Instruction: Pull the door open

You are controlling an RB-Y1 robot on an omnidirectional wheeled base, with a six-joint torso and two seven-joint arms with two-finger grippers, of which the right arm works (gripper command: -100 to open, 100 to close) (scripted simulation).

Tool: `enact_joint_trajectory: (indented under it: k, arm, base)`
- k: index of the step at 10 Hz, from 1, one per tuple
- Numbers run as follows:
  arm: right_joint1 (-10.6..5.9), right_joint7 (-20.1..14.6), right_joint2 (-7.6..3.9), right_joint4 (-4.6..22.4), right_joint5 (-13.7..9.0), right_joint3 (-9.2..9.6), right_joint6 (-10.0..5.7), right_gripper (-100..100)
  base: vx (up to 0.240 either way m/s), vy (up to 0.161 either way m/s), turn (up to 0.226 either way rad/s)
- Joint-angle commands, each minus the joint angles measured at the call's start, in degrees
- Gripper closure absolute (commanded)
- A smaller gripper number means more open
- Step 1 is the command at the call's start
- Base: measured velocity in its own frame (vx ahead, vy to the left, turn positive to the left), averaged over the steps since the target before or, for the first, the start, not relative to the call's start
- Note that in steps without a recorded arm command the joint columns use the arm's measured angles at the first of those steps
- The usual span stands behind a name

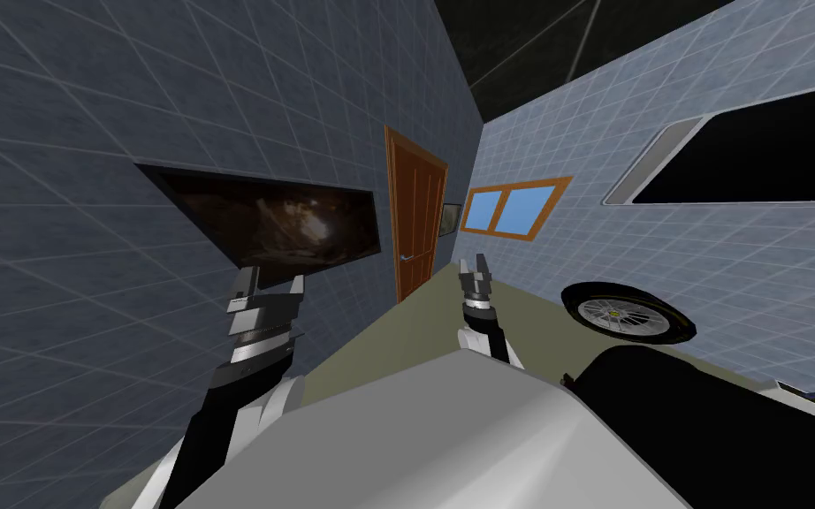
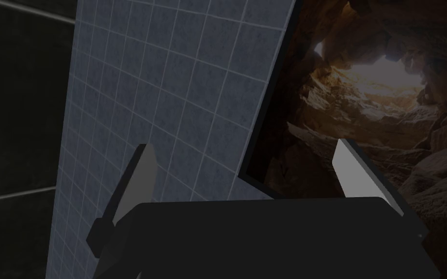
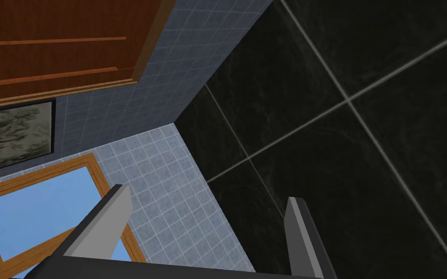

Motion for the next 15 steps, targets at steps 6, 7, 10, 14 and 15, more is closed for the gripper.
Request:
enact_joint_trajectory:
  k: [6, 7, 10, 14, 15]
  arm:
    - [-1.98, -1.58, -2.49, 7.67, -0.19, 0.46, -1.40, -100]
    - [-2.31, -1.84, -2.87, 8.93, -0.22, 0.54, -1.63, -100]
    - [-3.53, -2.81, -4.22, 13.64, -0.34, 0.82, -2.50, -100]
    - [-5.39, -4.30, -6.18, 20.33, -0.51, 1.26, -3.82, -100]
    - [-5.39, -4.30, -6.18, 20.83, -0.51, 1.26, -3.82, -100]
  base:
    - [0.078, -0.030, 0.080]
    - [0.088, -0.037, 0.095]
    - [0.088, -0.033, 0.095]
    - [0.090, -0.056, 0.112]
    - [0.056, -0.045, 0.047]
